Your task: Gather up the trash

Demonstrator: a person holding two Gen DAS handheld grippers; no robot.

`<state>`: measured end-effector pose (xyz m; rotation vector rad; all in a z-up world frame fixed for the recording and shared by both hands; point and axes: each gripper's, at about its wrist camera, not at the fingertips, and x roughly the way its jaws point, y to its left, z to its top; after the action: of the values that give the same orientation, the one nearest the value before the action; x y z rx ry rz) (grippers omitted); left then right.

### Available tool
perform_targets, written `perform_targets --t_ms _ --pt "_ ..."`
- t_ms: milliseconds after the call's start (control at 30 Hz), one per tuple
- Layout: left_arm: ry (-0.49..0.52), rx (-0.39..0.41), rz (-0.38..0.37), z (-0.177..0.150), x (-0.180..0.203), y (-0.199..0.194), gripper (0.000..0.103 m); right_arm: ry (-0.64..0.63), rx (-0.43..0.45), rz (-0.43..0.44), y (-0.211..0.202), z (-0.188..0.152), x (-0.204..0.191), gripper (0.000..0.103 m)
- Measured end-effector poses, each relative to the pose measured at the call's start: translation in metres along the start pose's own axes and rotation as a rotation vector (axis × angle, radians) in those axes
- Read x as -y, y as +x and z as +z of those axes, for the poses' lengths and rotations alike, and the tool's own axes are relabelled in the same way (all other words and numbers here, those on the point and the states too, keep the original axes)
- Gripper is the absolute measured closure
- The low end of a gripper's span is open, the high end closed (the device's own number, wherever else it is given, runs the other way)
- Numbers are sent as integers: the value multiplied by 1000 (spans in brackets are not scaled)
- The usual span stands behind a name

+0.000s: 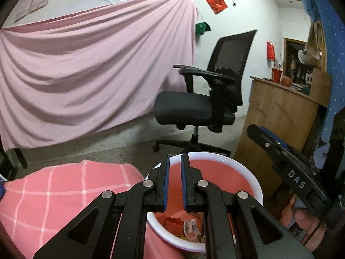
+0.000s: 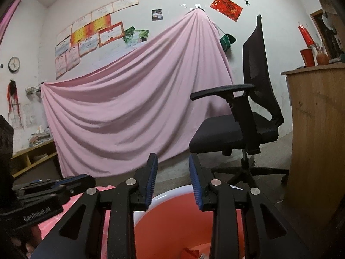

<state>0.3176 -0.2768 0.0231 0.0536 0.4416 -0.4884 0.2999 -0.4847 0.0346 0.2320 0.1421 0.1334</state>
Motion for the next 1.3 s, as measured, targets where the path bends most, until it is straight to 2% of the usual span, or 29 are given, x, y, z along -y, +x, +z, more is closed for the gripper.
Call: perform_targets --t_ms 200,267,467,500,567,700,767,900,967,1000,1067,1233,1300 --pt "-15 7 43 -3 -15 -26 95 -2 35 -9 -14 8 -9 66" --pt "-26 8 53 -4 -21 -34 90 1 42 -18 -20 9 -12 59" --pt "-68 37 87 -7 -37 -67 74 -11 53 -50 -36 8 -25 48" --pt "-75 40 91 -9 -39 -73 73 -17 51 -57 -39 8 -28 46" --pt "-81 45 99 -11 -43 -84 71 -18 51 -62 -45 7 -33 34" --pt "-86 55 124 -20 -50 -109 66 -18 54 -67 -62 7 -43 27" --pt "-90 66 139 -25 -54 -124 55 -11 53 -65 -70 6 -48 20" --pt "-122 82 156 -35 -64 -150 48 -12 45 -62 -85 6 -61 14" --pt "-142 92 166 -41 -70 -166 39 -14 45 -65 -94 4 -68 2" --pt "-150 97 169 -44 -72 -173 37 -14 46 -64 -99 3 -71 0" --pt "-164 102 175 -50 -77 -187 27 -18 41 -62 -106 1 -78 0" --pt "-191 107 173 -68 -89 -223 22 -47 20 -72 -122 -2 -96 0" --pt "-193 110 180 -73 -91 -235 11 -61 17 -68 -130 -4 -105 0"
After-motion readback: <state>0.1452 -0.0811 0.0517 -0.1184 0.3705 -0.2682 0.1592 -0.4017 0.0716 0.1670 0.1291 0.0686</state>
